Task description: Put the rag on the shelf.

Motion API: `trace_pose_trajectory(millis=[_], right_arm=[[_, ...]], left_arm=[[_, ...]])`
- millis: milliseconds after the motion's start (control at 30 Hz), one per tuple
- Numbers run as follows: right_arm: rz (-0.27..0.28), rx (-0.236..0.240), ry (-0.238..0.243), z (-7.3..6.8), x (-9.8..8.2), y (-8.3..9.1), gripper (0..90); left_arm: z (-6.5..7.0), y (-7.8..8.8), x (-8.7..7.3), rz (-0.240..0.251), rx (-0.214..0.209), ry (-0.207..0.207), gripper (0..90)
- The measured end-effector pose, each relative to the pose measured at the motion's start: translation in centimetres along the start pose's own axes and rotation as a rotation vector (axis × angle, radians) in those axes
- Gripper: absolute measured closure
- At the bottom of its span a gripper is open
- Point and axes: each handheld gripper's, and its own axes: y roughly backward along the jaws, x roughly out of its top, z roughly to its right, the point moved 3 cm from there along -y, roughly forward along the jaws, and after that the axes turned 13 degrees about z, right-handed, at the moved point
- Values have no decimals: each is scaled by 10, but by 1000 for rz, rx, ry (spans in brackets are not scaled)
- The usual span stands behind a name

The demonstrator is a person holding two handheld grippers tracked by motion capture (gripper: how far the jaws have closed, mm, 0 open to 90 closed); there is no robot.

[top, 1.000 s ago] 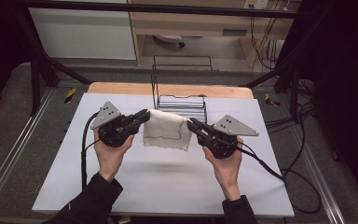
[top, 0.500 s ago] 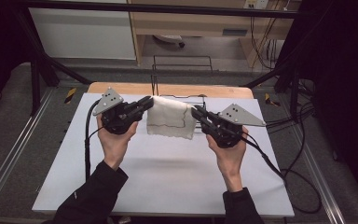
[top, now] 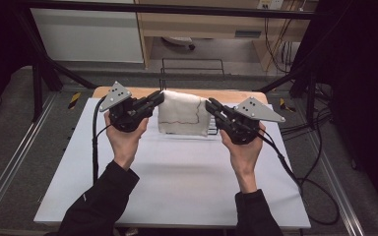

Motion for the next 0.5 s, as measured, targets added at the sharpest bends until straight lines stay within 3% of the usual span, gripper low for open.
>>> trace_pose_trajectory(millis=[500], right_arm=[[55, -23, 37, 11, 28, -12, 829]], left_arm=[[0, -17, 25, 63, 10, -12, 835]])
